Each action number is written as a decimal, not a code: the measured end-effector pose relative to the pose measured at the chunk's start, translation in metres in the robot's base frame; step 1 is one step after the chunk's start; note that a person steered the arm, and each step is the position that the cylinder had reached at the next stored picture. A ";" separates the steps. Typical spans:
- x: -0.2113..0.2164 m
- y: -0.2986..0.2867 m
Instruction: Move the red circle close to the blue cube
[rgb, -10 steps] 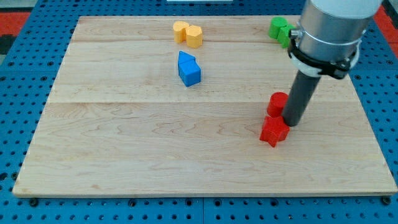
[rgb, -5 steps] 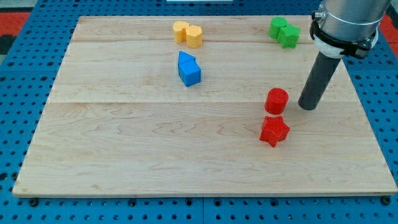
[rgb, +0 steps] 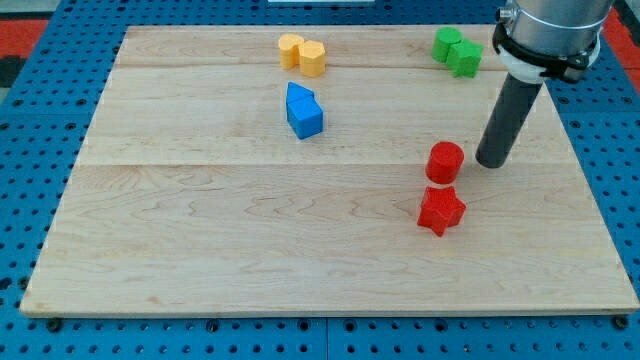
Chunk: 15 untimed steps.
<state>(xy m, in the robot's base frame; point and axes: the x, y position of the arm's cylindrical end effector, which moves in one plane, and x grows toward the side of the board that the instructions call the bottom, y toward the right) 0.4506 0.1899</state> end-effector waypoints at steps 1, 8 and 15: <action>0.006 -0.018; 0.025 -0.114; -0.051 -0.097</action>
<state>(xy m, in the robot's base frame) 0.3994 0.0929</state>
